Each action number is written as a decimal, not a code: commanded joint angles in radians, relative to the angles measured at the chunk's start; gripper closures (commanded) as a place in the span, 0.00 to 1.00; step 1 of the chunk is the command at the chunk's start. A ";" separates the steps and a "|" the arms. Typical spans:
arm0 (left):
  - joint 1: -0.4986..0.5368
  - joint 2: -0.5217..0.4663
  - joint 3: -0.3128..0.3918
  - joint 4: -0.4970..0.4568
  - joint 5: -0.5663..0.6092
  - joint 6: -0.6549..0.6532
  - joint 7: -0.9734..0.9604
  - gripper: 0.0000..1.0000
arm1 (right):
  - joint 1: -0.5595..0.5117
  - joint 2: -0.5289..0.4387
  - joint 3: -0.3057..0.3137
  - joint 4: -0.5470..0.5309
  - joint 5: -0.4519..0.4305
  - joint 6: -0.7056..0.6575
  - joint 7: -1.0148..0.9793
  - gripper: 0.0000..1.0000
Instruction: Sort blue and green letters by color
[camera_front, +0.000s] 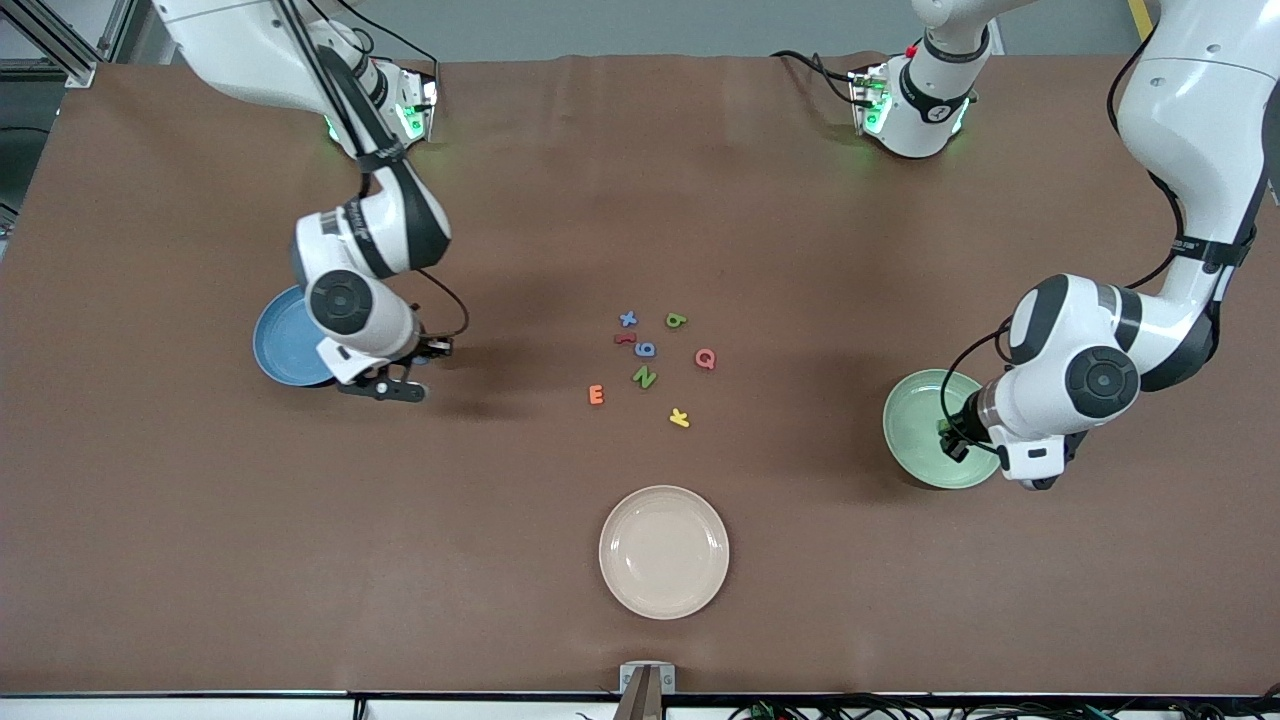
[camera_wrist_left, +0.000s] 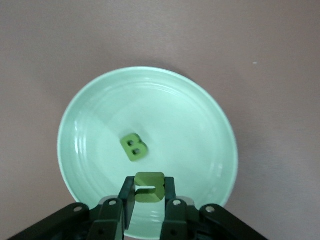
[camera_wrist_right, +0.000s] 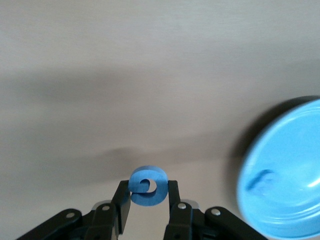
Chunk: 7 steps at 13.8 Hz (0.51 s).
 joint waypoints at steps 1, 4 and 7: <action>0.033 -0.024 -0.012 -0.045 0.014 0.016 0.089 1.00 | -0.086 -0.117 0.018 -0.103 -0.019 0.005 -0.131 1.00; 0.050 -0.019 -0.008 -0.099 0.045 0.106 0.120 1.00 | -0.183 -0.166 0.018 -0.171 -0.021 0.011 -0.254 1.00; 0.076 -0.007 -0.006 -0.120 0.056 0.149 0.128 1.00 | -0.229 -0.194 0.018 -0.209 -0.039 0.011 -0.288 0.99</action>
